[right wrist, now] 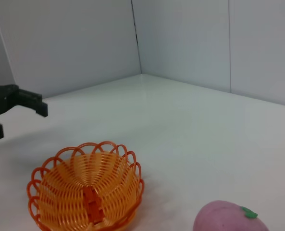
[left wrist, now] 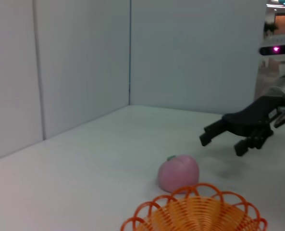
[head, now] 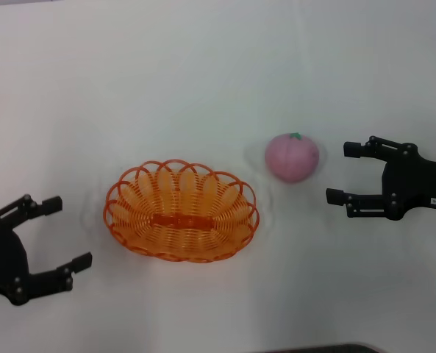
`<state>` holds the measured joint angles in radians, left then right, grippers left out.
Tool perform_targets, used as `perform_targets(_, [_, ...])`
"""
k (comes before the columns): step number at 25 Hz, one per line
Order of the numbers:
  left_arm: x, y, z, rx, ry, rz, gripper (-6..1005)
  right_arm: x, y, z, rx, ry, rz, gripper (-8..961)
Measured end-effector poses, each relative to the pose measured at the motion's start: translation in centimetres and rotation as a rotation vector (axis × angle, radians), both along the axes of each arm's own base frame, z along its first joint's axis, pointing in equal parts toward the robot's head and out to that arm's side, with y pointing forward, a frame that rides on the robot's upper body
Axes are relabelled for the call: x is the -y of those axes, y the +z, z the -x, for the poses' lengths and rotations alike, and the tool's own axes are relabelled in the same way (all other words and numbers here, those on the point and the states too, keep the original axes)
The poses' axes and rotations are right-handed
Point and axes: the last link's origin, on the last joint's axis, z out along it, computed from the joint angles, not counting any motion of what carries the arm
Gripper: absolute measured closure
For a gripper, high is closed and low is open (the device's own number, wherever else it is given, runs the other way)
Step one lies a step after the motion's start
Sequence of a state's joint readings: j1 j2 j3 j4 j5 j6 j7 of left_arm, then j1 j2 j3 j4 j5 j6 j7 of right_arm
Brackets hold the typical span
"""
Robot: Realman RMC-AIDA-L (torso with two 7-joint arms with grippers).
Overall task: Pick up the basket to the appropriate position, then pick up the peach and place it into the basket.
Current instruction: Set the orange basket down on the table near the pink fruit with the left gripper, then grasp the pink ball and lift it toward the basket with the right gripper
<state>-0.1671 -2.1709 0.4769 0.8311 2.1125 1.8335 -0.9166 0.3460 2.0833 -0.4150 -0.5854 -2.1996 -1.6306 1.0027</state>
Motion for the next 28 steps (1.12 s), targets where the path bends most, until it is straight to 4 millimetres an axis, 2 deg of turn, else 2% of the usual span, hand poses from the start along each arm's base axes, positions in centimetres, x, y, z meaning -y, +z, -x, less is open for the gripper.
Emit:
perform_targets(20, [1.4,-3.4,0.9,0.000,0.041,0.084,91,0.6,0.1,-0.5,-0.011,-0.026,-0.008,49])
perform_targets(28, [1.3,-3.6,1.0,0.001,0.049,0.087,92,-0.1,1.0,0.1,-0.094,-0.132,0.046,51])
